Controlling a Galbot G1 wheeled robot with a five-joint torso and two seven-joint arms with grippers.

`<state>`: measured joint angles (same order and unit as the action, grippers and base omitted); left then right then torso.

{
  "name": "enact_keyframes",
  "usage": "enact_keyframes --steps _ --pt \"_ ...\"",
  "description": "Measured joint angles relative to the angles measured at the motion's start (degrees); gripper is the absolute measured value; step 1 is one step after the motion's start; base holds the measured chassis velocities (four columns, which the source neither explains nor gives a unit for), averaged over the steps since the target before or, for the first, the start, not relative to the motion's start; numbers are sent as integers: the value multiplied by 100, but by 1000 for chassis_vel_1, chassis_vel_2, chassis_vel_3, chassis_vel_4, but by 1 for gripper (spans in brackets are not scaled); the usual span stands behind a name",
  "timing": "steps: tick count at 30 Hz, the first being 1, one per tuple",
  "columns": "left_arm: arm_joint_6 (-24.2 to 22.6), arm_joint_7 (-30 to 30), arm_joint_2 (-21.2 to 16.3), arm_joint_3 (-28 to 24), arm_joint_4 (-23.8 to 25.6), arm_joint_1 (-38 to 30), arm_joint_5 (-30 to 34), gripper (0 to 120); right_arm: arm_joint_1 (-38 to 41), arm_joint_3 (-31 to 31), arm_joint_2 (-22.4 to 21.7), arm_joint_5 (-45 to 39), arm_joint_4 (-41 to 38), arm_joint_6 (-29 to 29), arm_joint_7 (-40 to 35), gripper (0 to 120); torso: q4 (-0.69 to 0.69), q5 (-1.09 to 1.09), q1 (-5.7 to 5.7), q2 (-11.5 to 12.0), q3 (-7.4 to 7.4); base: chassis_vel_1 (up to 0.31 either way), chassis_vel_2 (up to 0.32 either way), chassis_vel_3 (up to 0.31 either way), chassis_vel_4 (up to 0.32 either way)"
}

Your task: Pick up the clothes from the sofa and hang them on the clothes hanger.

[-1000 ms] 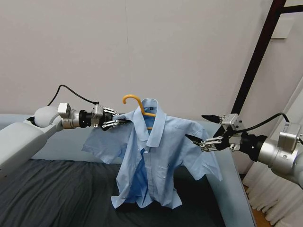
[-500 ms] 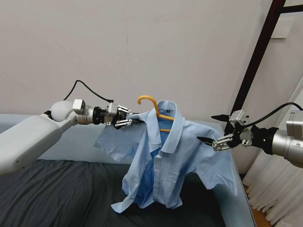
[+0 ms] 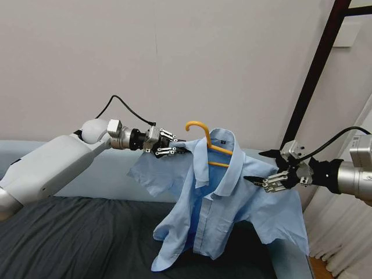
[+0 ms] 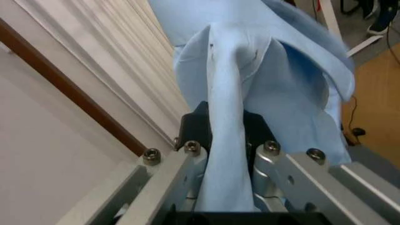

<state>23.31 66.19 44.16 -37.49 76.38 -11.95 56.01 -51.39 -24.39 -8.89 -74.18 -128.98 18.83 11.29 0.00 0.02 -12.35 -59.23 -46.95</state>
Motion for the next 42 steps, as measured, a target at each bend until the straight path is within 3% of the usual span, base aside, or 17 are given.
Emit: enact_keyframes --steps 6,10,18,31,42 --pt "-159 30 -51 -75 80 27 75 8 4 62 2 69 13 1 -9 55 1 -1 0 0 0 0 0 0 0" --pt "-348 70 -59 -139 114 1 135 8 4 104 -4 130 -35 1 49 35 0 -1 0 0 0 0 0 0 0" --pt "-431 101 -89 -142 182 32 180 8 16 255 15 304 -48 -20 136 9 0 -1 0 0 0 0 0 0 0" --pt "-465 150 -124 -122 192 82 204 8 53 387 60 454 -66 -118 193 7 0 -1 0 0 0 0 0 0 0" --pt "-369 -442 -297 -35 365 109 115 49 115 578 148 595 -63 -175 197 7 0 -1 0 0 0 0 0 0 0"
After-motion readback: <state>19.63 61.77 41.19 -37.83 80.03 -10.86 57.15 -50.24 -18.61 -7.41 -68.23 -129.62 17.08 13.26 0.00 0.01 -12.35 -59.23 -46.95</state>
